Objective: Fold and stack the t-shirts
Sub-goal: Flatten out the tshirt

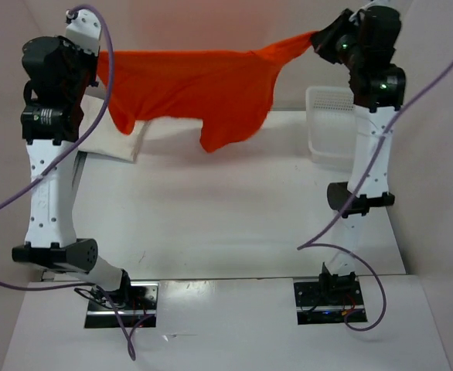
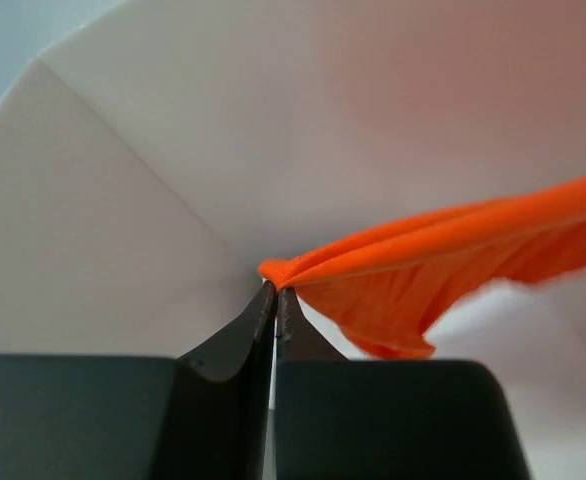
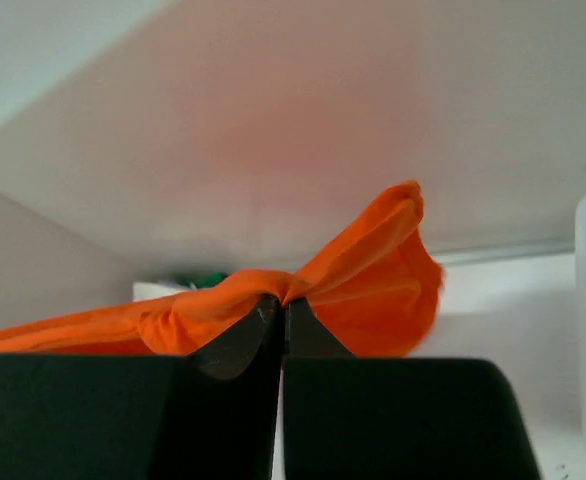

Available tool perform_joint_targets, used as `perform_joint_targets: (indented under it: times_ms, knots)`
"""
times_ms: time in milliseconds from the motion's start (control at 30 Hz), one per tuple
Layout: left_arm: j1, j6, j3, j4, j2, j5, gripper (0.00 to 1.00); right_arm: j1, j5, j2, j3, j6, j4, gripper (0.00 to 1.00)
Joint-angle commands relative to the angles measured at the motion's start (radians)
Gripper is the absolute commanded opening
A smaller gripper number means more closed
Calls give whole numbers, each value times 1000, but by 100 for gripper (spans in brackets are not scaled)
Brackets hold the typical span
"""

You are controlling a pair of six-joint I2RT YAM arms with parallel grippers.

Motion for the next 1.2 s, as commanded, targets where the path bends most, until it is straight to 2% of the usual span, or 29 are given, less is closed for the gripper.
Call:
perform_joint_targets:
  times_ms: [0, 100, 200, 233, 267, 300, 333, 367, 400, 433, 500, 533, 633, 667, 800, 1000, 1167]
  knots:
    - [2, -26, -107, 48, -22, 69, 0, -12, 20, -111, 18, -15, -38, 0]
    - [-7, 15, -220, 49, -76, 110, 0, 0, 49, -184, -91, -15, -74, 0]
    - [-7, 70, -340, 49, -143, 110, 0, 40, 106, -301, -316, -15, -109, 0]
    - [-7, 108, -431, 49, -183, 121, 1, 58, 122, -339, -496, -15, -109, 0]
    - [-7, 134, -481, 36, -203, 144, 1, 78, 159, -383, -606, -15, -109, 0]
    - [-7, 159, -531, 26, -221, 144, 1, 118, 173, -493, -730, -6, -80, 0]
    - [-7, 179, -587, 26, -261, 144, 1, 135, 173, -557, -863, 6, 8, 0]
    - [-18, 223, -643, 16, -281, 144, 1, 144, 173, -622, -1138, 28, 58, 0]
    - [-27, 243, -756, 6, -297, 144, 1, 145, 134, -746, -1266, 78, 107, 0]
    - [-27, 265, -812, 6, -324, 131, 2, 145, 117, -801, -1488, 107, 174, 0]
    - [-61, 314, -976, -5, -346, 101, 2, 166, 97, -882, -1672, 176, 205, 0]
    - [-72, 325, -1028, -5, -364, 91, 2, 166, 97, -942, -1826, 199, 218, 0]
    - [-107, 345, -1164, -14, -373, 51, 3, 233, 43, -1011, -2061, 290, 233, 0]
    - [-107, 345, -1231, -14, -373, 41, 3, 253, 31, -1049, -2105, 313, 247, 0]
    - [-118, 354, -1328, -51, -373, 12, 5, 327, 31, -1099, -2242, 410, 233, 0]
    - [-118, 354, -1382, -131, -409, -15, 8, 385, 31, -1154, -2323, 491, 196, 0]
    - [-118, 345, -1415, -201, -470, -28, 10, 499, 78, -1172, -2334, 571, 156, 0]
